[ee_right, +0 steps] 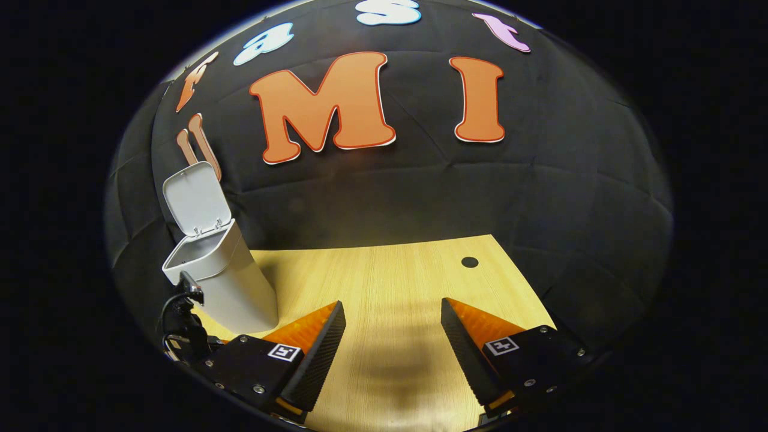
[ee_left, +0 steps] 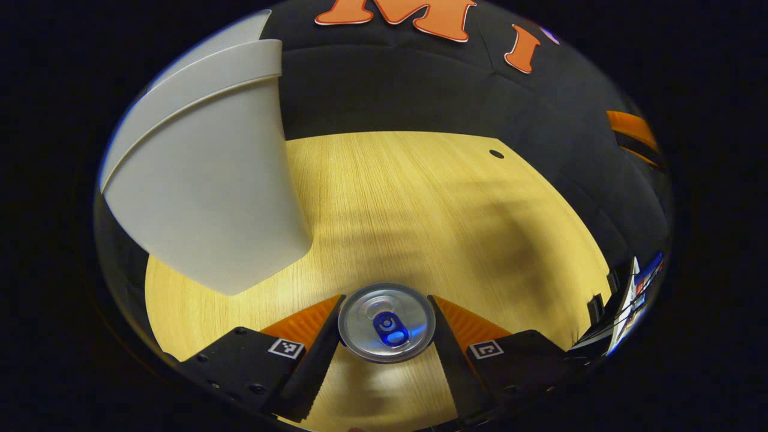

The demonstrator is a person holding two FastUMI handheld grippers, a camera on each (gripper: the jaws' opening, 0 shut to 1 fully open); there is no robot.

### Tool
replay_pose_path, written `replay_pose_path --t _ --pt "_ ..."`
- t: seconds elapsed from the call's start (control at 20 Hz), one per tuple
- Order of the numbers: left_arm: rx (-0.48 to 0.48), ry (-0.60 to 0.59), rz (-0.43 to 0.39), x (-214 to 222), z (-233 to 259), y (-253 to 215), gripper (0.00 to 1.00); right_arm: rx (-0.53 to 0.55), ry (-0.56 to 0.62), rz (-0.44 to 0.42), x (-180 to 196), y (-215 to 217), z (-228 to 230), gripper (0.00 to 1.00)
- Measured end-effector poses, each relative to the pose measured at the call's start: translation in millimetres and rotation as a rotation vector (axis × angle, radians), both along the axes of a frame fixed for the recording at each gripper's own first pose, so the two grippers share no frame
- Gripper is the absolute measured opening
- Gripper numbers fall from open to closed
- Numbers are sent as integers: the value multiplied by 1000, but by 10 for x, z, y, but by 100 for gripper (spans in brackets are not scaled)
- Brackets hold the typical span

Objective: Press the lid of the desktop garbage bin to open it, pick up the crumpled paper on the desktop and throw it into the bin, then pick up the pop can on the desktop and drop it into the bin, and finally close the garbage bin lid.

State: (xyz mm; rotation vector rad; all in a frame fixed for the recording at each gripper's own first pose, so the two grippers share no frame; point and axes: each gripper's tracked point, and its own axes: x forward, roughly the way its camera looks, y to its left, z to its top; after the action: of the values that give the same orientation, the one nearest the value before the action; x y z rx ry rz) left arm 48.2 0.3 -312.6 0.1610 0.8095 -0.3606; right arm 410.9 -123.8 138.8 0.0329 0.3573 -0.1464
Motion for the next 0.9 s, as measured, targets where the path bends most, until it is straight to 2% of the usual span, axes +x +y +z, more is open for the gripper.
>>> replay_pose_path --t 0.35,0.5,0.8,0.9 --pt "-18 -169 -65 -91 895 -130 84 15 -27 35 23 199 142 95" --pt "-36 -251 -57 -68 1330 -100 84 0 -44 53 48 272 219 95" --pt "-70 -517 -55 -10 2419 -94 83 -13 -95 89 96 401 474 95" --pt "-77 -569 -47 -33 2723 -49 82 -19 -109 97 107 427 558 95"
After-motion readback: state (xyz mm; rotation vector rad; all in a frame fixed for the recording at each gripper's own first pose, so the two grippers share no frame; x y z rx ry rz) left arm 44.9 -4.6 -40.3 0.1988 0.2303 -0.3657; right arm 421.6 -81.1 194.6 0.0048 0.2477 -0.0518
